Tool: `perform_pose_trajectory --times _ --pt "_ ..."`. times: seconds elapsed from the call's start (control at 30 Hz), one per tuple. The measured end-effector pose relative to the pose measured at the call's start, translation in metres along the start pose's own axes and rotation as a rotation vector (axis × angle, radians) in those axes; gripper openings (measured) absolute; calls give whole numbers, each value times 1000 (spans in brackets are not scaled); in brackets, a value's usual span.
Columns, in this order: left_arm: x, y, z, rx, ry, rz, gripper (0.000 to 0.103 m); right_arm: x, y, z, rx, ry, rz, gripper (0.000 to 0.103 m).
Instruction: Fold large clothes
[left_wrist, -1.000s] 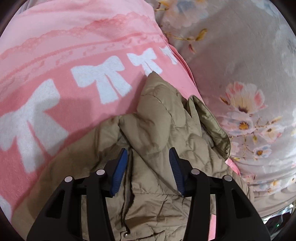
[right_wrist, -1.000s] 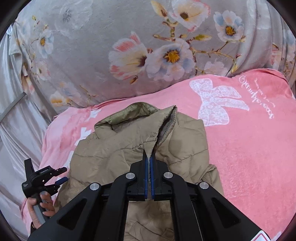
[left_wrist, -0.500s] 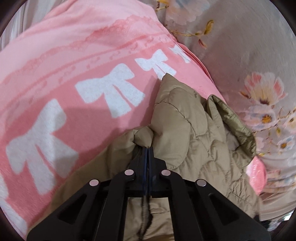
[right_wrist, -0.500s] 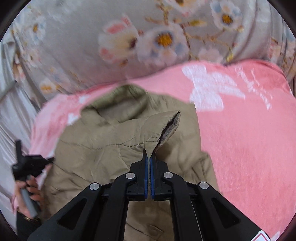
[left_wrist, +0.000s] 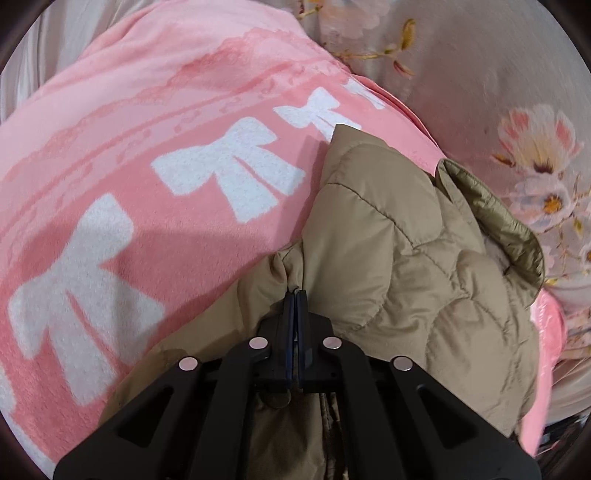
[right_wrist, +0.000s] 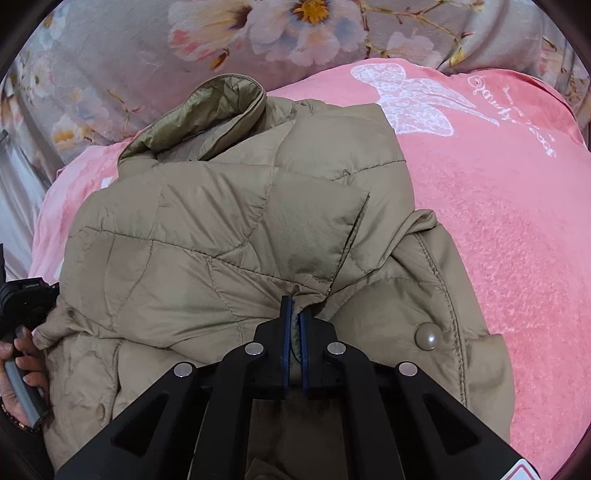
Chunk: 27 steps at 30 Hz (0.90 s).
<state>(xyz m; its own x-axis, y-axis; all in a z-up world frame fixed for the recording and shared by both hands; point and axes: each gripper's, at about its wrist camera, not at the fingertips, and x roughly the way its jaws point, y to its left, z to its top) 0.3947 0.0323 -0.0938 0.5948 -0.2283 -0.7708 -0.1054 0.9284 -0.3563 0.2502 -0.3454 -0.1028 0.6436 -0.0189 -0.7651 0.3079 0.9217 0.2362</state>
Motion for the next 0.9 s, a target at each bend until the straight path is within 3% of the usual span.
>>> perform_pose_trajectory --times 0.17,0.27,0.33,0.4,0.53,0.6,0.7,0.77,0.9 --pt "0 -18 -8 110 -58 103 1 2 1 0 -10 -8 0 5" --pt "-10 -16 -8 133 -54 110 3 -17 -8 -3 48 -5 0 17" --pt "-37 -16 -8 174 -61 91 3 -40 -12 -6 66 -33 -43 29" --pt "-65 -25 -6 217 -99 59 3 -64 -9 -5 55 -101 -116 33" --pt "-94 -77 -3 325 -114 -4 10 -78 26 15 14 -121 -14 33" --pt "-85 -103 -10 381 -90 -6 16 -68 54 19 -74 -104 -15 33" --pt "-52 -125 -23 394 -3 15 16 -37 76 16 -149 -50 -57 30" --pt "-34 -123 -31 376 32 32 16 -20 74 11 -145 -12 -65 28" --pt "-18 -114 -44 384 25 45 16 -5 63 -3 -115 1 -46 25"
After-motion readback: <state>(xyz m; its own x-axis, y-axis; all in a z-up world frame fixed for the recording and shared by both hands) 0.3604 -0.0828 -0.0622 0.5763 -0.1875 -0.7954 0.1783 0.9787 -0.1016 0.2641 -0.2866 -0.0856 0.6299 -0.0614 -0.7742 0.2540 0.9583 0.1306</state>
